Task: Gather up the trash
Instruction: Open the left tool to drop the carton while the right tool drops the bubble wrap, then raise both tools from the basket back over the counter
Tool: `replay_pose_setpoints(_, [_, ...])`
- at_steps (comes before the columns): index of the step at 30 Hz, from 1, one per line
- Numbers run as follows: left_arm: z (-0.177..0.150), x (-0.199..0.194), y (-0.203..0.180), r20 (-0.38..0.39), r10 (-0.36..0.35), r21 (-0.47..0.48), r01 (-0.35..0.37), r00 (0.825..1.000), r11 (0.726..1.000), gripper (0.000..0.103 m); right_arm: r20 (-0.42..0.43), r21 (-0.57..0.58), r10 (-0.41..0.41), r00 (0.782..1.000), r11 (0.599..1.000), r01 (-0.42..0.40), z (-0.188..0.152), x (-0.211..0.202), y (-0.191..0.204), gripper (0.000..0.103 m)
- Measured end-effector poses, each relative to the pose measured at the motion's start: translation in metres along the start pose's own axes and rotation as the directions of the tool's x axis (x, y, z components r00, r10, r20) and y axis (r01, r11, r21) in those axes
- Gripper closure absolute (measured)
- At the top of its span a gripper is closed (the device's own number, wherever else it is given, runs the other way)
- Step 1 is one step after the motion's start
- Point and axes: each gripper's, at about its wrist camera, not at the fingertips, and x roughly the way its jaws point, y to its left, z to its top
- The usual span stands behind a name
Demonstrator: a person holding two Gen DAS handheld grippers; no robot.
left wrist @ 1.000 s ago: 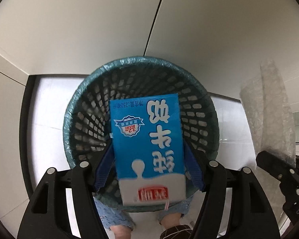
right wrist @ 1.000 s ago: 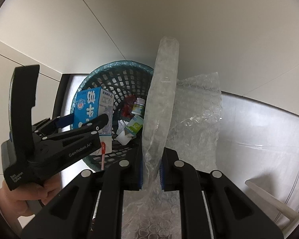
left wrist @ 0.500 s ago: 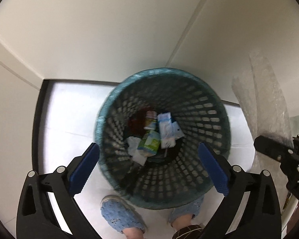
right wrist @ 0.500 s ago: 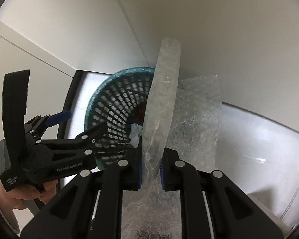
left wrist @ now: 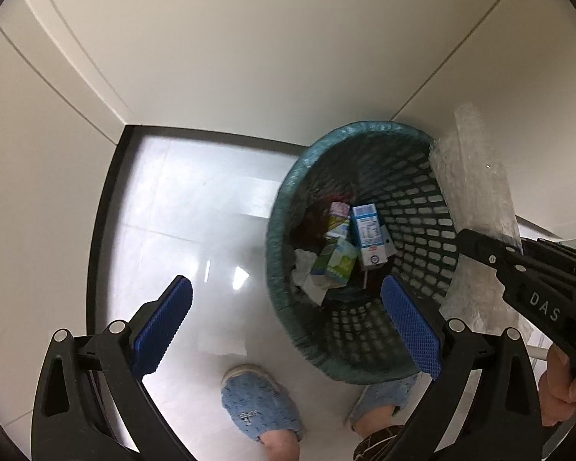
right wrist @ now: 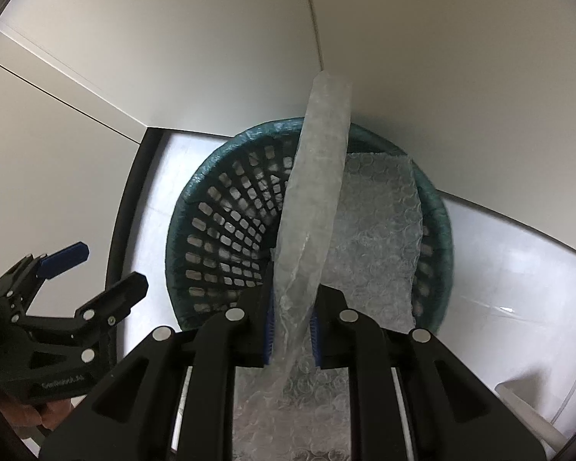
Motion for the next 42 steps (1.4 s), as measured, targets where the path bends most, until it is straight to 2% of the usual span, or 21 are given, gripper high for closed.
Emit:
replay_pose_setpoints(2, [0.0, -0.001, 0.005, 0.001, 0.004, -0.004, -0.004, 1.0, 1.0, 0.006, -0.003, 0.012, 0.0, 1.0, 1.0, 0.0, 0.002, 0.0, 0.0, 0.079])
replay_pose_setpoints(7, [0.002, -0.006, 0.01, 0.015, 0.002, -0.019, -0.002, 1.0, 1.0, 0.006, -0.01, 0.025, -0.001, 1.0, 1.0, 0.002, 0.003, -0.002, 0.001, 0.051])
replay_pose_setpoints(11, [0.003, -0.013, 0.011, 0.031, 0.001, -0.023, 0.0, 1.0, 1.0, 0.006, -0.016, 0.027, 0.001, 1.0, 1.0, -0.001, 0.003, -0.007, 0.0, 0.043])
replay_pose_setpoints(16, [0.003, -0.026, 0.012, 0.044, 0.003, -0.036, -0.001, 0.999, 0.999, 0.006, 0.016, 0.048, -0.033, 0.999, 0.998, 0.032, 0.001, -0.027, -0.005, 0.02])
replay_pose_setpoints(19, [0.003, -0.041, 0.01, 0.049, 0.003, -0.034, -0.001, 0.999, 0.999, 0.006, 0.029, 0.051, -0.034, 0.999, 0.998, 0.033, -0.001, -0.046, -0.005, 0.013])
replay_pose_setpoints(24, [0.003, -0.075, 0.005, 0.052, 0.002, -0.03, -0.001, 0.999, 1.0, 0.006, 0.081, 0.042, -0.071, 0.994, 0.997, 0.068, -0.006, -0.09, 0.0, 0.009])
replay_pose_setpoints(30, [0.009, -0.14, -0.004, 0.076, -0.017, -0.037, 0.02, 0.997, 0.999, 0.006, 0.156, 0.04, -0.091, 0.984, 0.995, 0.086, -0.005, -0.17, 0.011, 0.009])
replay_pose_setpoints(37, [0.023, -0.256, -0.021, 0.135, -0.061, -0.008, 0.063, 0.989, 0.998, 0.006, 0.256, 0.033, -0.107, 0.961, 0.994, 0.102, 0.001, -0.286, 0.025, 0.009])
replay_pose_setpoints(42, [0.047, -0.336, -0.021, 0.191, -0.081, -0.001, 0.082, 0.978, 0.997, 0.006, 0.344, 0.035, -0.132, 0.93, 0.991, 0.128, 0.008, -0.369, 0.038, 0.008])
